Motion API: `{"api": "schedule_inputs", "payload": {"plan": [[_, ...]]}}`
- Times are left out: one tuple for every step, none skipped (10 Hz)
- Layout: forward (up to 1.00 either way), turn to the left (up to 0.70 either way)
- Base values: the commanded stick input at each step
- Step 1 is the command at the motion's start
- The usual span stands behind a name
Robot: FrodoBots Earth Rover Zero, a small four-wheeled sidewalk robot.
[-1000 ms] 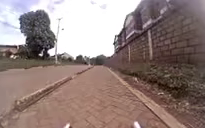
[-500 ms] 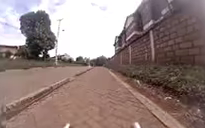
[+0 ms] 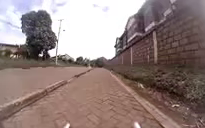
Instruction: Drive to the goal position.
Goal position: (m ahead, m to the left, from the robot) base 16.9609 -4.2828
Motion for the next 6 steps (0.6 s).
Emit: {"api": "schedule_inputs", "payload": {"plan": [[0.5, 0.0], [0.5, 0.0], [0.5, 0.0], [0.5, 0.0], [0.5, 0.41], [0.5, 0.5]]}}
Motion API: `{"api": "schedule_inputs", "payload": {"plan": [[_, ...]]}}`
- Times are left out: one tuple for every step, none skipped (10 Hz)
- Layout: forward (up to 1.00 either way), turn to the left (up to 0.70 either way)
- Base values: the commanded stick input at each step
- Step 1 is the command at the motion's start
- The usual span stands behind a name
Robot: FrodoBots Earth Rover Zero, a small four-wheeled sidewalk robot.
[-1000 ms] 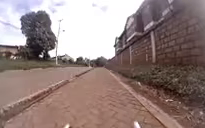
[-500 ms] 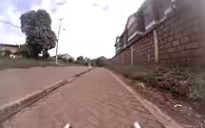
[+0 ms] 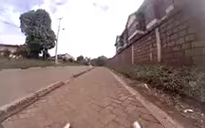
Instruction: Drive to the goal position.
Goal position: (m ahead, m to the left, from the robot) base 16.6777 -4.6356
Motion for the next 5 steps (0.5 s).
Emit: {"api": "schedule_inputs", "payload": {"plan": [[0.5, 0.5], [0.5, 0.0], [0.5, 0.0], [0.5, 0.0], [0.5, 0.0]]}}
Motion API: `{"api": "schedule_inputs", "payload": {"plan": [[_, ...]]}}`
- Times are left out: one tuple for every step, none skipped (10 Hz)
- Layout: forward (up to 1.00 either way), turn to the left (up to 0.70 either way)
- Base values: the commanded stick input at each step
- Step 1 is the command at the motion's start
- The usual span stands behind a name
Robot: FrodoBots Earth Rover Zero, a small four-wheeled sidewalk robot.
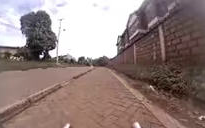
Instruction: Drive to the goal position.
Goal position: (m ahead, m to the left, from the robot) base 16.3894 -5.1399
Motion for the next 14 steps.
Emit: {"api": "schedule_inputs", "payload": {"plan": [[0.5, 0.0], [0.5, 0.0], [0.5, 0.0], [0.5, 0.0], [0.5, 0.0], [0.5, 0.0], [0.5, 0.0], [0.5, 0.0], [0.32, 0.0], [0.05, 0.0], [0.0, 0.0], [0.0, 0.0], [0.0, 0.0], [0.0, 0.0]]}}
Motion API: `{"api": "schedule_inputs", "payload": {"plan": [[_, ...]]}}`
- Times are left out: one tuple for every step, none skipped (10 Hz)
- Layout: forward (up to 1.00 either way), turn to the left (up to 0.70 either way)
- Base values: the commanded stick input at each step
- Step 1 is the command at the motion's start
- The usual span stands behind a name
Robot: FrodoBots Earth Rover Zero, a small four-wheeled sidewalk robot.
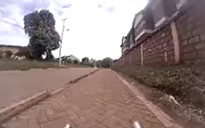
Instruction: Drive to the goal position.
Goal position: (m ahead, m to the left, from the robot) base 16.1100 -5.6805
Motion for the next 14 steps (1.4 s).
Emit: {"api": "schedule_inputs", "payload": {"plan": [[0.0, 0.0], [0.0, 0.0], [0.0, 0.0], [0.0, 0.0], [0.0, 0.0], [0.16, 0.0], [0.42, 0.0], [0.5, 0.0], [0.5, 0.0], [0.5, 0.0], [0.5, 0.0], [0.5, 0.0], [0.5, 0.0], [0.5, 0.0]]}}
